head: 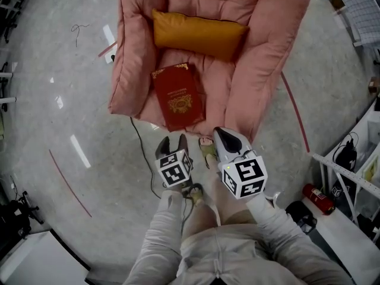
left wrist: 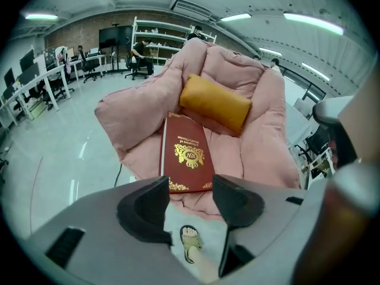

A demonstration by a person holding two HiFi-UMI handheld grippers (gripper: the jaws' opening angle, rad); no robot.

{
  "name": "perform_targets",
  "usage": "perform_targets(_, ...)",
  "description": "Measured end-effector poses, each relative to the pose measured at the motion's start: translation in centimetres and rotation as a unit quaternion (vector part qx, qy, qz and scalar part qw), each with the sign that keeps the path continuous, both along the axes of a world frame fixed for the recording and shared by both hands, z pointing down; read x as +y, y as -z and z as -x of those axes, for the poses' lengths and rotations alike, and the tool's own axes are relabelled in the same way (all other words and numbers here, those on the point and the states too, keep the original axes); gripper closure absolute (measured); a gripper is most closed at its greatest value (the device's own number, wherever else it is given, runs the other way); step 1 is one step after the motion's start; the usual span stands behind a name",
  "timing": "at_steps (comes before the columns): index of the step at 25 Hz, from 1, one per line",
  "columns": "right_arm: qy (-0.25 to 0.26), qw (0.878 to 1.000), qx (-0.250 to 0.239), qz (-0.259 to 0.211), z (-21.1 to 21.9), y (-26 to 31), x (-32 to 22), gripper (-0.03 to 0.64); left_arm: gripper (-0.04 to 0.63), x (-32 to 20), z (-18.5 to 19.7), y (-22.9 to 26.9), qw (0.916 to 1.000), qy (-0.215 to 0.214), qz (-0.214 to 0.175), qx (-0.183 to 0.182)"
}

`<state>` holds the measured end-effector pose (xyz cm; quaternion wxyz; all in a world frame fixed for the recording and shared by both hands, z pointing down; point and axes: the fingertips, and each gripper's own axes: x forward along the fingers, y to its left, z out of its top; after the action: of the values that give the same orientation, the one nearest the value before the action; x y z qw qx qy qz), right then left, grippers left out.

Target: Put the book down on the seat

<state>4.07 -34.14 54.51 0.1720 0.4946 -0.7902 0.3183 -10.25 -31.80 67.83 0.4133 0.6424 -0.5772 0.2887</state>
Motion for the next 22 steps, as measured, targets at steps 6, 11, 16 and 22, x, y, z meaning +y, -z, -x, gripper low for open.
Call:
perform_targets(6, 0.017, 1.0, 0.002, -0.005, 1.1, 1.2, 1.8, 0.617, 0.542, 1.1, 0.4, 3.8, 0.9993, -0.007, -0.032, -0.019)
perform_targets(11, 0.029, 1.0, 0.006, -0.007, 1.7, 2.1, 3.2, 0.617, 0.589, 2.3, 0.5, 6.6, 0.9989, -0.021, -0.038, -0.015)
perform_targets(16, 0.046, 0.999, 0.014, -0.007, 2.3, 3.0, 4.9, 0.617, 0.589, 3.8, 0.8, 9.3, 0.9982, -0.036, -0.045, -0.019)
perform_targets(22, 0.078, 0.996, 0.028, -0.01, 2.9, 4.4, 7.1, 0.617, 0.589, 5.0, 1.2, 12.9, 0.9976, -0.034, -0.06, -0.01)
